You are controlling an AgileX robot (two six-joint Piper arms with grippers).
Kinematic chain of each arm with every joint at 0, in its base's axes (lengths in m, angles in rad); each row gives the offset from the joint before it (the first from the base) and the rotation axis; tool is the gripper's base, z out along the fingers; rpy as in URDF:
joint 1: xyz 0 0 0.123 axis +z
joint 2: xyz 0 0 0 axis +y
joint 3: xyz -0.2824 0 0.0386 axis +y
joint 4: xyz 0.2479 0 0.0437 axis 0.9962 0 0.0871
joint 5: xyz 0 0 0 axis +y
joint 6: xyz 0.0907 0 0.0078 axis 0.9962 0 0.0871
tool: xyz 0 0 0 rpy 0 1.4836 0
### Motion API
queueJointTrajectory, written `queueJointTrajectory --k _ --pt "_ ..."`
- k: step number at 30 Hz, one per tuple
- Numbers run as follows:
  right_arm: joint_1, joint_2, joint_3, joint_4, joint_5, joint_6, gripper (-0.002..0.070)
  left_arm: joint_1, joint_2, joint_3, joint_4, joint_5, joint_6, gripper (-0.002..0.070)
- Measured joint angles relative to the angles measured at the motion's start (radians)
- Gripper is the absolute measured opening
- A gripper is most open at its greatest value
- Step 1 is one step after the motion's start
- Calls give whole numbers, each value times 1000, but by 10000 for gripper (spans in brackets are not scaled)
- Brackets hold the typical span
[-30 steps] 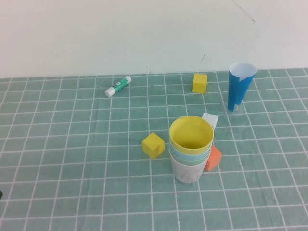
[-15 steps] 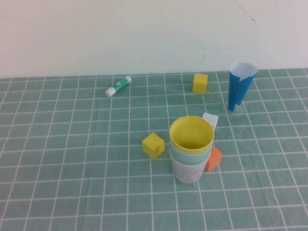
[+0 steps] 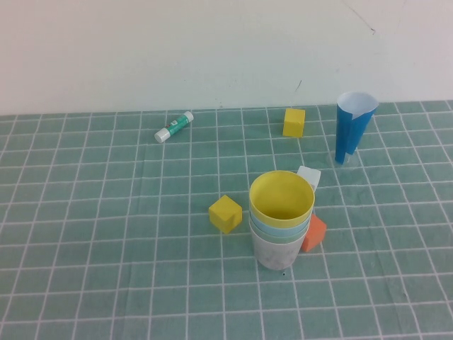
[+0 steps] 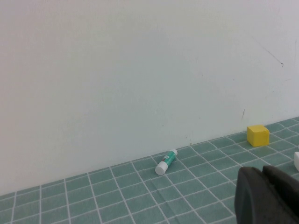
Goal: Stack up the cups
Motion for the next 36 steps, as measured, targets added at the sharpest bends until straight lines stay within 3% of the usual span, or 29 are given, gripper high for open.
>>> queueJointTrajectory --k 11,16,29,36 --pt "0 -87 235 0 -20 0 0 0 0 0 -5 0 -2 -1" --pt "0 -87 249 0 -33 -2 0 13 -6 26 -127 -4 -2 -1" --pt "0 -87 249 9 -40 -2 -1 220 -53 210 -222 9 -3 -1" --pt "0 -87 249 9 -42 -2 -1 238 -55 210 -246 194 28 -1"
